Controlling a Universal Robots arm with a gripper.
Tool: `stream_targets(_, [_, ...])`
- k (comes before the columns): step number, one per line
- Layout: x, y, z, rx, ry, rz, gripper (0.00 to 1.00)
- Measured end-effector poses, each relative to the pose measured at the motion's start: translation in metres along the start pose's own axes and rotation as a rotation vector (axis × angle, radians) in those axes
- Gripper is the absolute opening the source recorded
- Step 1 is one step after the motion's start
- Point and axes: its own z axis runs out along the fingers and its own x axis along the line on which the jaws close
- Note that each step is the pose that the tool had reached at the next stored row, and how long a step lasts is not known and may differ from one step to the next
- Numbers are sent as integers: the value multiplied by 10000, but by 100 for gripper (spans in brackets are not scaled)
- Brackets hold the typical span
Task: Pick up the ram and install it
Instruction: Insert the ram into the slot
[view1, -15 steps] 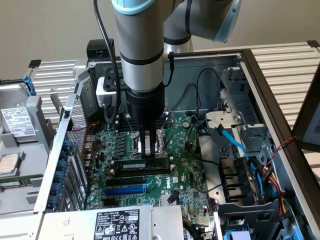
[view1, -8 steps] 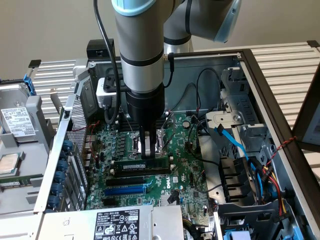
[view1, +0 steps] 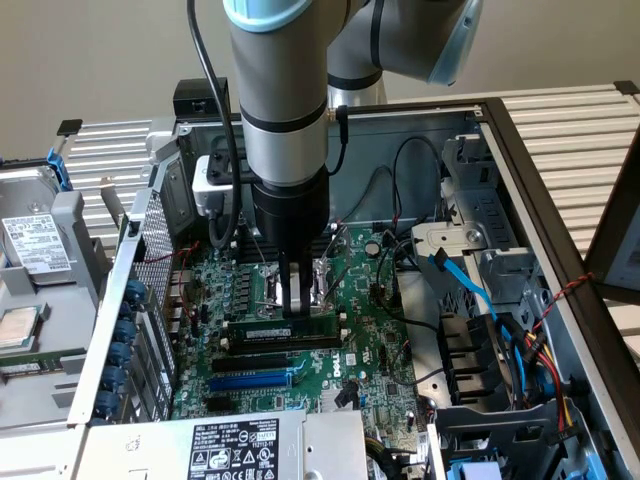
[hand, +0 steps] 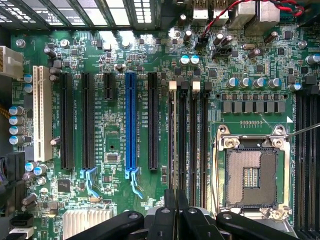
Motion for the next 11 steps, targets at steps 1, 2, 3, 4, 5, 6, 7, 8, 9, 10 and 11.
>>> stream_targets(1, [0, 0, 0, 0, 0, 0, 13])
stream_targets(2, [0, 0, 0, 0, 0, 0, 13])
stream_targets(3, [0, 0, 0, 0, -1, 0, 13])
stream_targets(4, [0, 0, 0, 0, -1, 0, 20])
stream_targets(5, [0, 0, 0, 0, 0, 0, 20])
stream_targets(6, [0, 0, 0, 0, 0, 0, 20])
stream_targets(7, [0, 0, 0, 0, 0, 0, 20])
stream_targets(8, [0, 0, 0, 0, 0, 0, 20])
stream_targets(9, [0, 0, 0, 0, 0, 0, 20])
stream_targets(10, [0, 0, 0, 0, 0, 0, 20])
stream_targets(11, [0, 0, -4, 0, 0, 0, 20])
